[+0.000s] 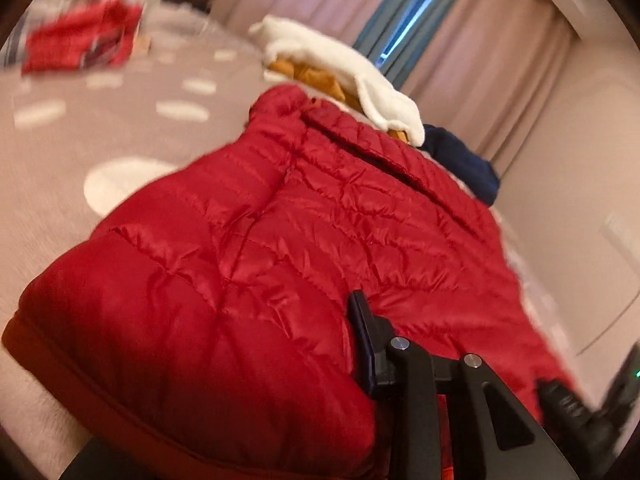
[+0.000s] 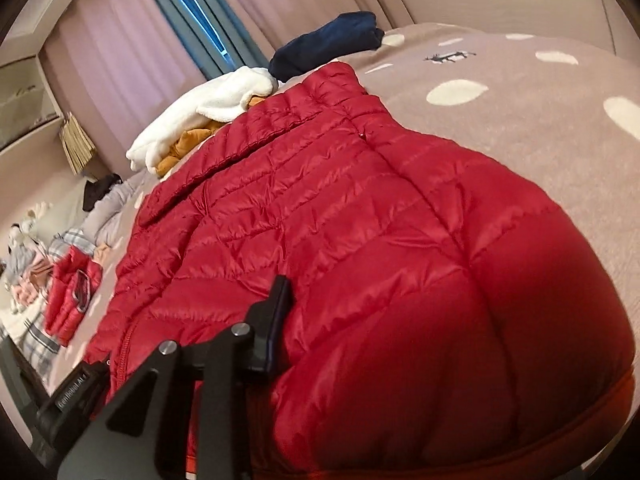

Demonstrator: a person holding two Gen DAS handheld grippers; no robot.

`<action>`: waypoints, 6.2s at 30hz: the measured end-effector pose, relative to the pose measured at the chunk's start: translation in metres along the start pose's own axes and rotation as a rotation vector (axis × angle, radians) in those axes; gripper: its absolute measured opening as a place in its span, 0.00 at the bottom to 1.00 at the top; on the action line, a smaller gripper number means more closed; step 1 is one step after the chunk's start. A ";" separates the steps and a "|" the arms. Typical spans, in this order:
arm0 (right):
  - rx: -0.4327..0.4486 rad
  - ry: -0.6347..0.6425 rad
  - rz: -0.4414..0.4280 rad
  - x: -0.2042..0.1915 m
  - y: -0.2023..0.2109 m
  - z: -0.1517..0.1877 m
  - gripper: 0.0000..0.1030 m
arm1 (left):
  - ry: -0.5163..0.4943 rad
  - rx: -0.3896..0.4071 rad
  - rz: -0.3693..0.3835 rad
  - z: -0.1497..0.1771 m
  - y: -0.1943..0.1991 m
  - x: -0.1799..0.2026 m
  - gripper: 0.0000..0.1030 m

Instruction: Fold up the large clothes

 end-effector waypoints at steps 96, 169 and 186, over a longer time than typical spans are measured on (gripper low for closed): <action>0.264 0.203 -0.133 -0.158 0.098 -0.157 0.15 | -0.182 0.295 -0.108 -0.210 0.086 0.057 0.18; 0.050 0.121 -0.034 -0.159 0.029 -0.155 0.32 | -0.110 -0.048 -0.127 -0.200 0.025 0.041 0.22; 0.043 0.114 -0.031 -0.157 0.028 -0.151 0.42 | -0.097 -0.056 -0.118 -0.199 0.024 0.042 0.29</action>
Point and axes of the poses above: each gripper's, at about its wrist camera, not at the fingertips, and y roughly against the way its jaws point, x to its right, z to its underside, the point moved 4 cm from there along -y, roughly the way its jaws point, and after that the axes turned 15 degrees about -y, right-handed, at the moved point
